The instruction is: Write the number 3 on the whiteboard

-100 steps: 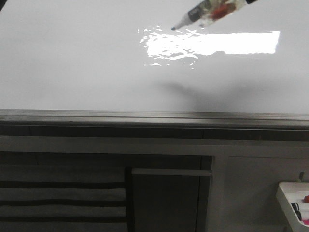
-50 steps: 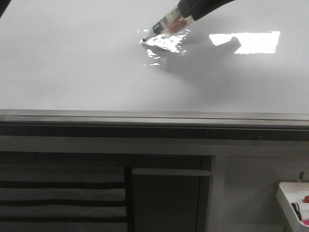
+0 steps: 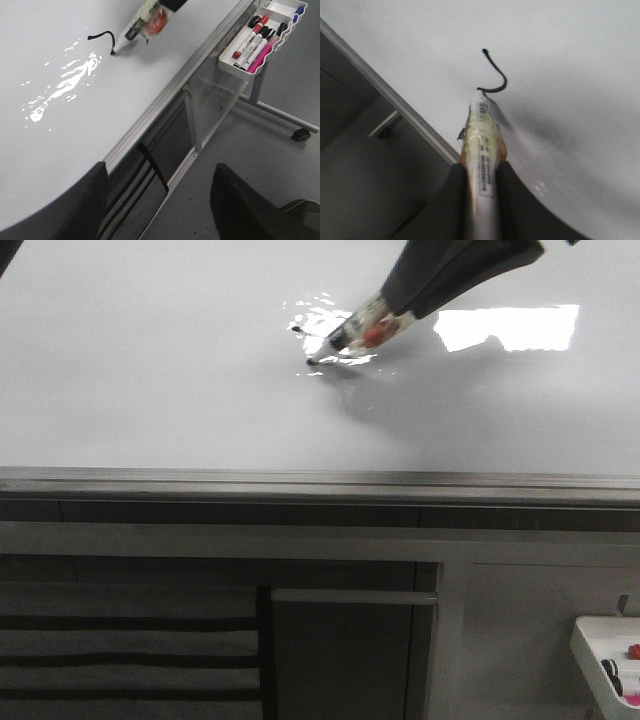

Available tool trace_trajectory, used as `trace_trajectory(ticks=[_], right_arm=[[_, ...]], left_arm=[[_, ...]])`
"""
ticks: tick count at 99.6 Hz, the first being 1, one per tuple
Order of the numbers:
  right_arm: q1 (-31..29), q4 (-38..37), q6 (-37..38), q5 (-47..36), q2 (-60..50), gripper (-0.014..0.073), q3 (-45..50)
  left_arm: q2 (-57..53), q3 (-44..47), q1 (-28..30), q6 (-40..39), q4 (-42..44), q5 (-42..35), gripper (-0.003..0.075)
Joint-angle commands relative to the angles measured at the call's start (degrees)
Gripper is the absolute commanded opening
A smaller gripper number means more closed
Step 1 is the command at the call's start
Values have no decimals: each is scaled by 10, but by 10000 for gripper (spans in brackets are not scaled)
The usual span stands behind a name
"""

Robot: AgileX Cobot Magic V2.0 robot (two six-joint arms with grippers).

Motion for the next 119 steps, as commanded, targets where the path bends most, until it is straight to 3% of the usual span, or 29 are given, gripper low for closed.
trace_trajectory(ticks=[1,27,55,64,90,119], right_arm=[[13,7,2,-59,-2,-71,-12],[-22,-27,28,9,-40,-71,13],[59,0,28,-91,-16,-71,44],[70,0,27,-72,-10,-71,19],[101,0,-128,107,-62,-71,-33],[137,0,-229,111,-95,-71,-49]], left_arm=[[-3,-16,1,-6,-10,-35,407],[-3,-16,1,-6,4,-35,407],[-2,-16,1,-6,-14,-35,407],[-2,-16,1,-6,-14,-35,407],[16,-39,0,55,-45,0,407],[106,-108,0,186,-119,109,407]])
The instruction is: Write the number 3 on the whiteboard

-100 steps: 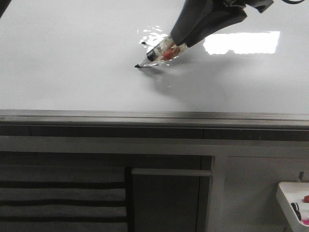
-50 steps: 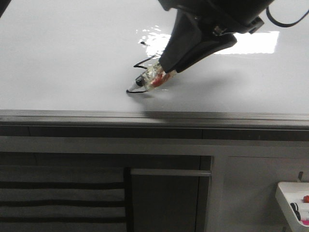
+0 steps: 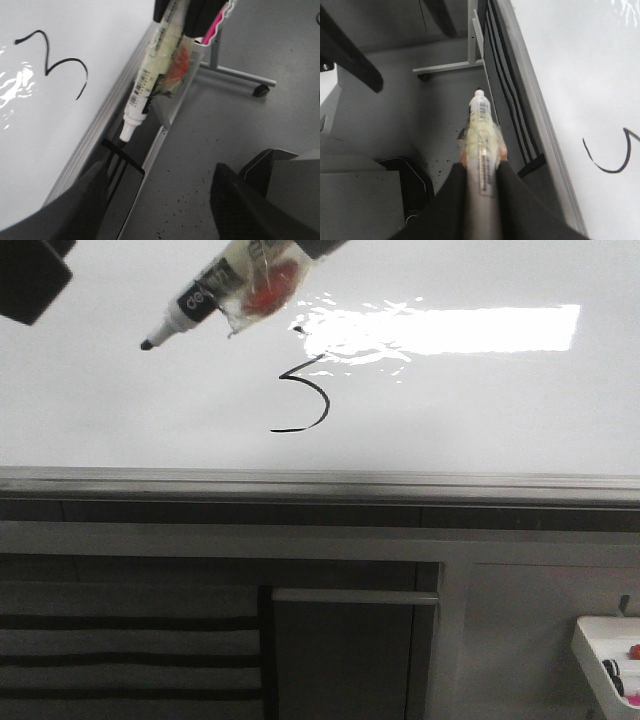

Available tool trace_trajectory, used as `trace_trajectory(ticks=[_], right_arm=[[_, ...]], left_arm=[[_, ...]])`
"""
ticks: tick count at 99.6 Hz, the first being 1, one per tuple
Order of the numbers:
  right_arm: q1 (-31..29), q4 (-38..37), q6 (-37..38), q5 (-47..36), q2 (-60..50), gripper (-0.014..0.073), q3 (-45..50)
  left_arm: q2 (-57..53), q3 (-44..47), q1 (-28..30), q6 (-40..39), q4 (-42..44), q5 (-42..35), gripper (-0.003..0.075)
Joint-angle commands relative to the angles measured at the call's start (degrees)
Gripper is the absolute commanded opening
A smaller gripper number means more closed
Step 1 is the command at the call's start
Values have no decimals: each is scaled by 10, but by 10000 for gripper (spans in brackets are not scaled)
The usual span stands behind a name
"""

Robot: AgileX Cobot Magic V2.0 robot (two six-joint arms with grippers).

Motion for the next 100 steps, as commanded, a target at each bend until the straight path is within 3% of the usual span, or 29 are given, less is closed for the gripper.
trace_trajectory(ticks=[1,24,41,100], right_arm=[[6,13,-28,-17,-21,-71,-20],[6,16,-33,-15,-22,-71,-20],[9,19,-71,-14,-22,-71,-20],[16,24,-82,-10,-22,-71,-20]], left_arm=[[14,-33,0,45,-53,-6,407],[59,-65,0,70,-80,-3,407],[86,-74,0,132,-135,11,407],[107,-74,0,134,-109,13,404]])
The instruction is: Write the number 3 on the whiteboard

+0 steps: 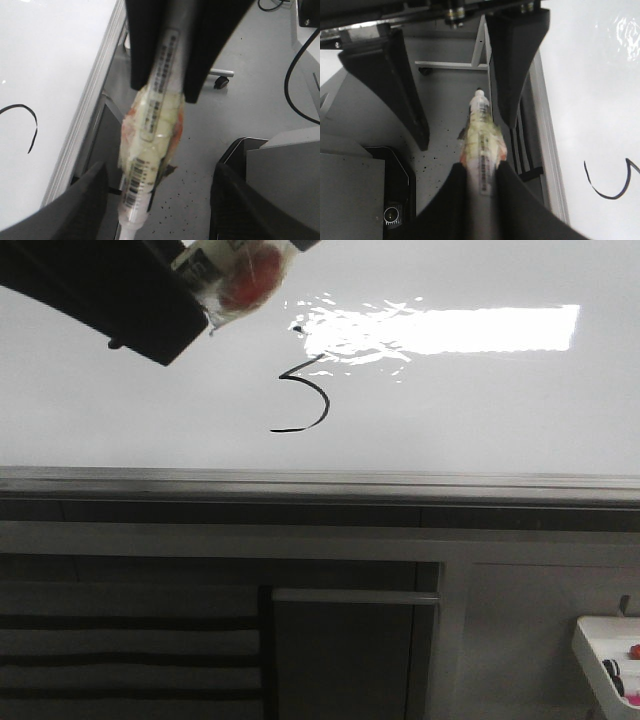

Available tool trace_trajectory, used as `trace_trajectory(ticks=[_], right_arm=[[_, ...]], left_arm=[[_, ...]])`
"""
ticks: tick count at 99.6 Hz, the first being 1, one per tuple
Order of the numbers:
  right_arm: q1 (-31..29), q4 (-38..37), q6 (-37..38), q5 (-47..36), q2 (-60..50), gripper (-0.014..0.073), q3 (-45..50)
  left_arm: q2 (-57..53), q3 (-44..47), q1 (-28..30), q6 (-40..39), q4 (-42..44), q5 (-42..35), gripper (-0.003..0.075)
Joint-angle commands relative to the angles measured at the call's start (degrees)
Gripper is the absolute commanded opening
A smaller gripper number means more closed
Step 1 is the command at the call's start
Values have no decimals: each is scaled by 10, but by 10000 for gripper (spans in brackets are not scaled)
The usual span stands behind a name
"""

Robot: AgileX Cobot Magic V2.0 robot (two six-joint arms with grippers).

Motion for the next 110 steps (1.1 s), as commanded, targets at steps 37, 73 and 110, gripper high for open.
trace_trajectory(ticks=[37,73,110], right_arm=[[0,42,-6,-8,-19,-71,-18],[0,42,-6,-5,-19,129,-18],[-1,27,-5,-13,-38,288,-19]], left_arm=[[6,-19,0,0,-3,-18,230],[6,-19,0,0,-3,-18,99],[6,-19,0,-1,-1,-30,4]])
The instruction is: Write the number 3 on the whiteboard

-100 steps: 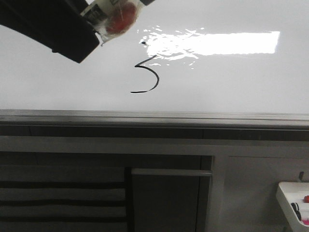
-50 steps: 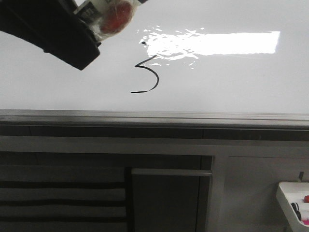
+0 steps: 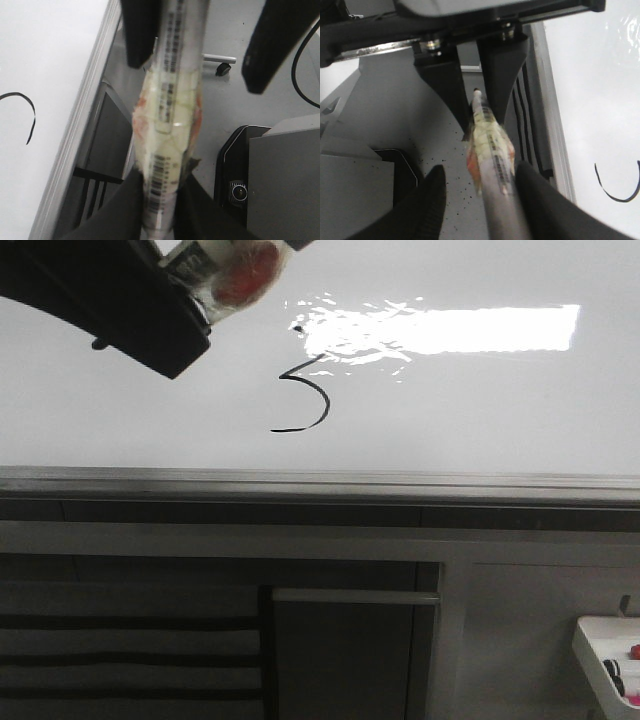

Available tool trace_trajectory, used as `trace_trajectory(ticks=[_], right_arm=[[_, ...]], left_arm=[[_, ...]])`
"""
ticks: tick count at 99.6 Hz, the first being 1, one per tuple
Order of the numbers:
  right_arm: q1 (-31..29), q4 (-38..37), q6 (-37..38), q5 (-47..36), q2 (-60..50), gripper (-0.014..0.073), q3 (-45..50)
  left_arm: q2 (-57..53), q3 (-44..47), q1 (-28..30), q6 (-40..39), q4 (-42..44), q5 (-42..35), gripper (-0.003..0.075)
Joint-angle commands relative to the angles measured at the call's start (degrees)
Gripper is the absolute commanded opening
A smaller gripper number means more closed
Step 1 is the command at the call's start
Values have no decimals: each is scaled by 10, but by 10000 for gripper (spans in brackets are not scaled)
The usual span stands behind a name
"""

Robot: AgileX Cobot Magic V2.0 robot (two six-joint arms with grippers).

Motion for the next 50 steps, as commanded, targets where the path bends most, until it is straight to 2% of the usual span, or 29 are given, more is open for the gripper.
trace_trajectory(ticks=[1,14,35,50], right_arm=[[-2,11,-4,-27,-35,288,-19],[-39,-5,16,-58,-80,288,-19],[-185,-34,106,-88,-167,288,-18],[-256,-34,121,-84,-200,288,-3]], left_arm=[[-12,-19,1,-2,-20,-28,1],[-12,-19,24,-21,-20,-44,-19],[-13,-15,125,-73,-20,-69,-19],[-13,26,200,-90,-74,-171,-19]])
